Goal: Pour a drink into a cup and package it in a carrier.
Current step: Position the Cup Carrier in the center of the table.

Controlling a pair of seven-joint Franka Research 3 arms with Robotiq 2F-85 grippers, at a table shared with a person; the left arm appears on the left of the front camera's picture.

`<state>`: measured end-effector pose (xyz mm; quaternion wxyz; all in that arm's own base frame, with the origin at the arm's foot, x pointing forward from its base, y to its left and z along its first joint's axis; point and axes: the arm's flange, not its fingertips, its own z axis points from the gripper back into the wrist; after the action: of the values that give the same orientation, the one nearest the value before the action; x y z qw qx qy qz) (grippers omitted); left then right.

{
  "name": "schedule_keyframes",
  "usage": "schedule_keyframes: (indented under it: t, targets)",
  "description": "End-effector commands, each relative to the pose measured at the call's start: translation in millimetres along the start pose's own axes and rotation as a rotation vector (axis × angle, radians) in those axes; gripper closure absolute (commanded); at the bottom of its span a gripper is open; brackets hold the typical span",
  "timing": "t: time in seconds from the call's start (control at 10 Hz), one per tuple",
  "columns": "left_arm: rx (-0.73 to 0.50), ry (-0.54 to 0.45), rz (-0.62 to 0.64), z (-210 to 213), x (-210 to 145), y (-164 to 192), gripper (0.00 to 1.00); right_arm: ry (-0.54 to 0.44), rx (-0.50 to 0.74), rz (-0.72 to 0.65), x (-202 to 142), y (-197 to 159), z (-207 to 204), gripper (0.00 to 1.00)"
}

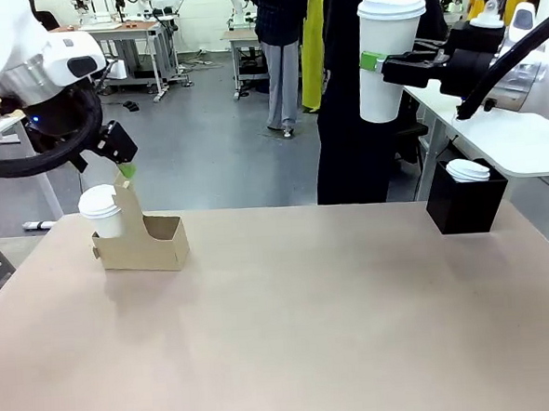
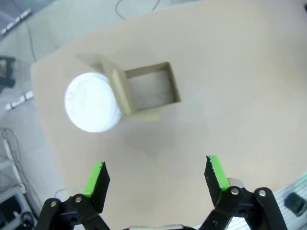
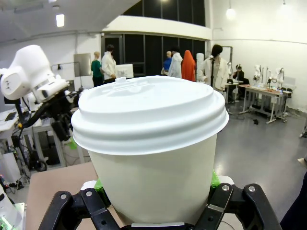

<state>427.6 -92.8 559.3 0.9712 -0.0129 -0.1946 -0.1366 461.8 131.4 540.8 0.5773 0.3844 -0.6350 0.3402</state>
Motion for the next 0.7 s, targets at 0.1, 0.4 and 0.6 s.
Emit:
schedule_keyframes:
  t: [0.1,0.4,0.6]
  targets:
    - [0.054,0.079,0.110,-24.7,39.6,7.4,0.00,-0.005,-0.002,0.020,3.1,2.3,-0.9,0.19]
    - [0.059,0.127,0.165,-55.8,59.9,17.1,0.00,-0.005,-0.002,0.020,3.1,2.3,-0.9,0.19]
    - [0.067,0.155,0.198,-73.2,63.8,24.2,0.00,-0.005,-0.002,0.020,3.1,2.3,-0.9,0.19]
